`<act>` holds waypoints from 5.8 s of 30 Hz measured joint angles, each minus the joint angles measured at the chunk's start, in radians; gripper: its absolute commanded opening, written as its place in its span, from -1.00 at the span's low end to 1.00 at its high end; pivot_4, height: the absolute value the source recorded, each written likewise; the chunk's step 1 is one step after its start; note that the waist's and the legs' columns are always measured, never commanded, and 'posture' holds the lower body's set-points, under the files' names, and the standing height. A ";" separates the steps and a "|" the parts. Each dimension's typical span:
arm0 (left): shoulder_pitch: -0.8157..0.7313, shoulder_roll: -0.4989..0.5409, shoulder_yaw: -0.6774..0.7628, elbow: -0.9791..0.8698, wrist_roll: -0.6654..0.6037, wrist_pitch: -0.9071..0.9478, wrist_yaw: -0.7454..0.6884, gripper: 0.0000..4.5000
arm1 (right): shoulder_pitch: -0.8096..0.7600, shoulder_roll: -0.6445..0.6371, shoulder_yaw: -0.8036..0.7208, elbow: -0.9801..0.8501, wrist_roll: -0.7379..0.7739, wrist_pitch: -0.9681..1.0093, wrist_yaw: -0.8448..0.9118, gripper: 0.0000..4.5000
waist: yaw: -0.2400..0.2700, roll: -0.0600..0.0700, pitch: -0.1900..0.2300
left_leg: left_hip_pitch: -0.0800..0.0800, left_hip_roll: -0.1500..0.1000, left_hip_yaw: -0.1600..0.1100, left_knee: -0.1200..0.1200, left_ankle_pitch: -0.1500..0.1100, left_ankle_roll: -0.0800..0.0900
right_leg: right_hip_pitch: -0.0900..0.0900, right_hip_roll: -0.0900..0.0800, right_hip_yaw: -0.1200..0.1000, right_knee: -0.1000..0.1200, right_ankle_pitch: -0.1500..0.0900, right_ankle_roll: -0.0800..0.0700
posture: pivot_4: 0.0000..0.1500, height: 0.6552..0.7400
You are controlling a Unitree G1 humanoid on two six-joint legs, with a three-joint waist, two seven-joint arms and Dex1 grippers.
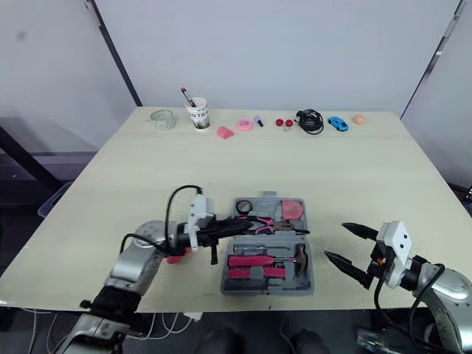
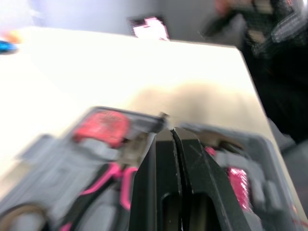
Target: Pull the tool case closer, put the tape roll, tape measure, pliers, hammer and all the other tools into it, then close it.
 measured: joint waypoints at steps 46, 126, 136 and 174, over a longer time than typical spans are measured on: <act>0.450 0.240 0.406 -0.168 -0.112 0.155 0.212 0.98 | 0.173 -0.025 -0.146 -0.090 0.047 -0.037 0.020 1.00 | 0.001 -0.001 -0.002 | 0.003 0.002 0.002 -0.003 0.000 0.000 | -0.001 -0.003 0.001 -0.001 -0.003 -0.004 | 1.00 1.00; -0.115 0.386 -0.188 -0.313 0.038 0.401 -0.127 -0.82 | -0.132 -0.102 0.075 -0.130 0.078 0.041 0.238 1.00 | 0.002 -0.002 0.001 | 0.000 -0.001 0.003 -0.002 0.000 0.000 | 0.000 -0.001 0.000 -0.001 -0.002 -0.004 | 1.00 1.00; -0.236 0.269 -0.418 -0.320 0.128 0.514 -0.112 -0.82 | -0.095 -0.114 0.036 -0.130 0.078 0.039 0.229 1.00 | 0.000 -0.002 0.001 | 0.000 -0.001 0.002 -0.001 0.000 0.000 | 0.000 0.000 0.000 -0.001 -0.002 -0.003 | 1.00 1.00; -0.309 0.069 -0.656 -0.236 0.267 0.709 0.024 -0.82 | 0.035 -0.173 0.007 -0.111 0.026 -0.027 0.278 1.00 | 0.002 -0.002 0.001 | 0.000 -0.001 0.001 0.000 0.000 0.000 | 0.000 0.001 0.001 0.000 -0.002 -0.003 | 1.00 1.00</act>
